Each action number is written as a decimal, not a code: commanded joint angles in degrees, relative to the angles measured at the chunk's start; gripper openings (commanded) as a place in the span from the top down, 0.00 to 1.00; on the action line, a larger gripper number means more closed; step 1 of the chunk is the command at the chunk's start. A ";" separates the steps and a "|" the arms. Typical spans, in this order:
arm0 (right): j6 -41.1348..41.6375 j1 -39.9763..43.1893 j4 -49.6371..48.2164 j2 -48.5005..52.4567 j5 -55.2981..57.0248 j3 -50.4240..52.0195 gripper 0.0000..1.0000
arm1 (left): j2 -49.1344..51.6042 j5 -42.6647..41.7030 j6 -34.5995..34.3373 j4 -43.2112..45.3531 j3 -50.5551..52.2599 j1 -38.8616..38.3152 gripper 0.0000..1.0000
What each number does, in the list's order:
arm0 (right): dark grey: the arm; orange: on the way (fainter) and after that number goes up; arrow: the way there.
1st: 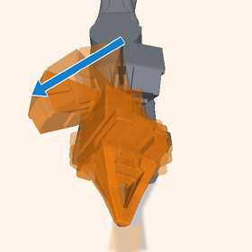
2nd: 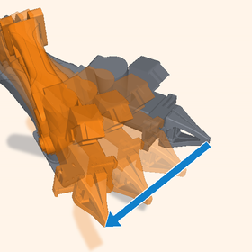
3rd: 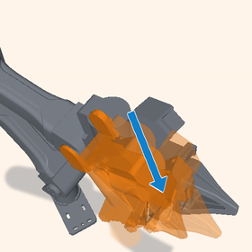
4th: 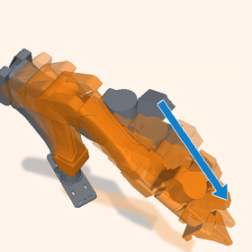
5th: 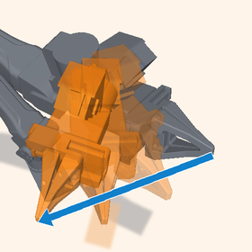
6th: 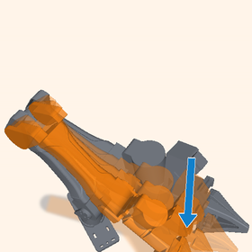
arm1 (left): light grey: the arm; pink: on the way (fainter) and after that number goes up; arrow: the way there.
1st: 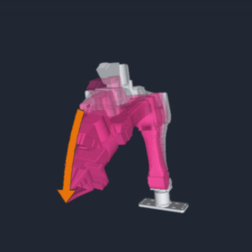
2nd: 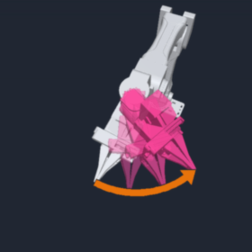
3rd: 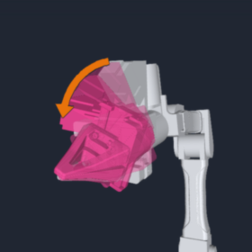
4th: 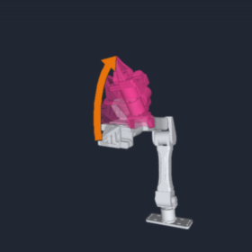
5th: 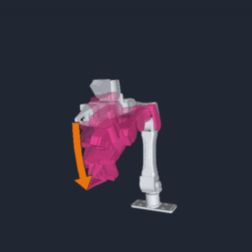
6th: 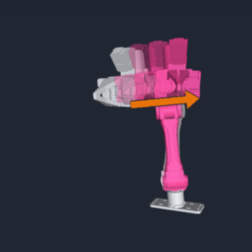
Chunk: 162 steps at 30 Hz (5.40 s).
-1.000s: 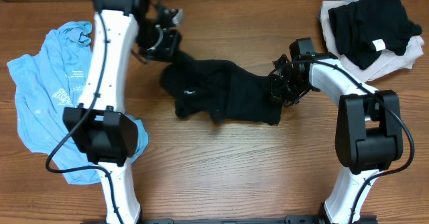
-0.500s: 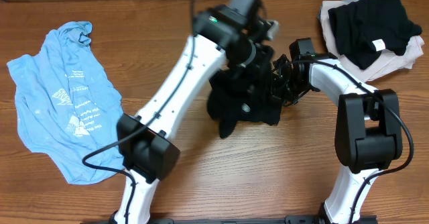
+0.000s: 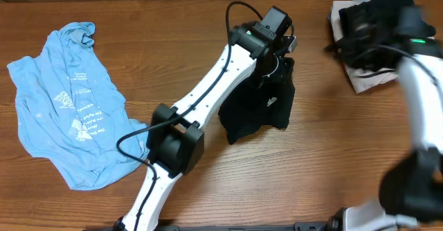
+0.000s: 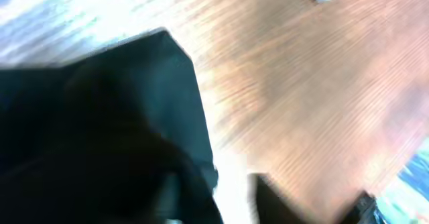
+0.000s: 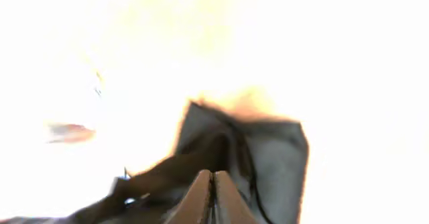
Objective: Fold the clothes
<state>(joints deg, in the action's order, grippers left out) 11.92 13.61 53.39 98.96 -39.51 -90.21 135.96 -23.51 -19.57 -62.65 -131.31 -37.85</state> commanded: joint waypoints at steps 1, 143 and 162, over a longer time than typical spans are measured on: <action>-0.24 2.82 1.60 -5.62 -1.73 -1.16 0.89 | 2.36 -0.94 -0.61 2.89 -1.38 0.22 0.00; -11.06 -5.11 6.29 12.92 7.32 9.07 0.00 | -15.32 12.15 18.36 -24.83 -24.02 26.23 0.00; 17.03 -10.86 -20.26 12.94 3.76 31.58 0.22 | -15.32 12.13 18.36 -26.14 -24.04 26.21 0.00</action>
<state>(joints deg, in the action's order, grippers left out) 21.47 4.78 37.82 109.82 -38.89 -62.92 119.83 -11.70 -2.70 -88.66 -155.48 -11.57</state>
